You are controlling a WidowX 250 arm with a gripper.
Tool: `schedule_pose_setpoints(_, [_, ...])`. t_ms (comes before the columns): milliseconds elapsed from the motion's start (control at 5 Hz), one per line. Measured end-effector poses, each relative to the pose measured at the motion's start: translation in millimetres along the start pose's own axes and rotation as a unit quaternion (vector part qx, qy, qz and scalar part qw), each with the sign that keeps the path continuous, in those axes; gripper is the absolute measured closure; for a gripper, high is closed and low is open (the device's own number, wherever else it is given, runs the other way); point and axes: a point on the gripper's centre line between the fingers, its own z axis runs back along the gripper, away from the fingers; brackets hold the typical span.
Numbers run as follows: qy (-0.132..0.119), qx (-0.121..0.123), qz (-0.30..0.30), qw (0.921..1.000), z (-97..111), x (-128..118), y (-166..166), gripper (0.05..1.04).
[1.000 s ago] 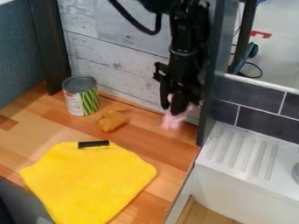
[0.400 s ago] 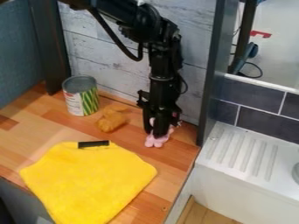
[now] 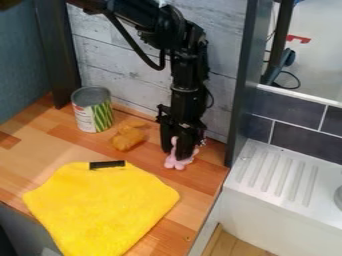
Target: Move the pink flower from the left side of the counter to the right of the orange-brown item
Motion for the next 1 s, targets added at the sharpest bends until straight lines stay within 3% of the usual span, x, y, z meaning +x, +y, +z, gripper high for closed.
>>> schedule_pose_setpoints(200, [-0.054, 0.019, 0.039, 0.9976, 43, -18, 11, 0.138])
schedule_pose_setpoints(400, [-0.099, 0.034, 0.058, 0.9929, 74, -43, 18, 0.078])
schedule_pose_setpoints(800, [-0.091, 0.071, 0.081, 0.9900, 101, -146, 36, 0.083])
schedule_pose_setpoints(1000, [-0.078, 0.077, 0.094, 0.9896, 105, -172, 34, 0.083])
